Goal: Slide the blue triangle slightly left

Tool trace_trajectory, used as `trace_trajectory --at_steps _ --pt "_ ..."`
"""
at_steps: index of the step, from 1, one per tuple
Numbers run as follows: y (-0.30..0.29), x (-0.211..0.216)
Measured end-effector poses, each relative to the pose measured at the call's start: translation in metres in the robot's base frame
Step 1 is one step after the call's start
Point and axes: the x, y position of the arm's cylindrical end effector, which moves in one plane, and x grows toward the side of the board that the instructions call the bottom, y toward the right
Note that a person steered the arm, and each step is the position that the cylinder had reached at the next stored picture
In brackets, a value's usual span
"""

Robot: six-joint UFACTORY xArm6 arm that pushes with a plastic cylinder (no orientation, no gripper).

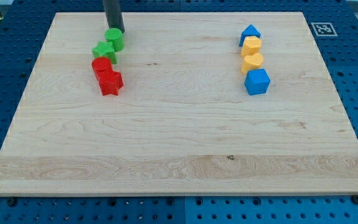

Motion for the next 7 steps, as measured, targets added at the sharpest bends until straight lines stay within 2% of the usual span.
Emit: trace_trajectory --at_steps 1,2,3,4,6,7 --pt "0.000 0.010" --pt "0.001 0.003" --pt "0.029 -0.042" --pt "0.100 -0.056" --pt "0.266 -0.056" --pt "0.308 -0.025"
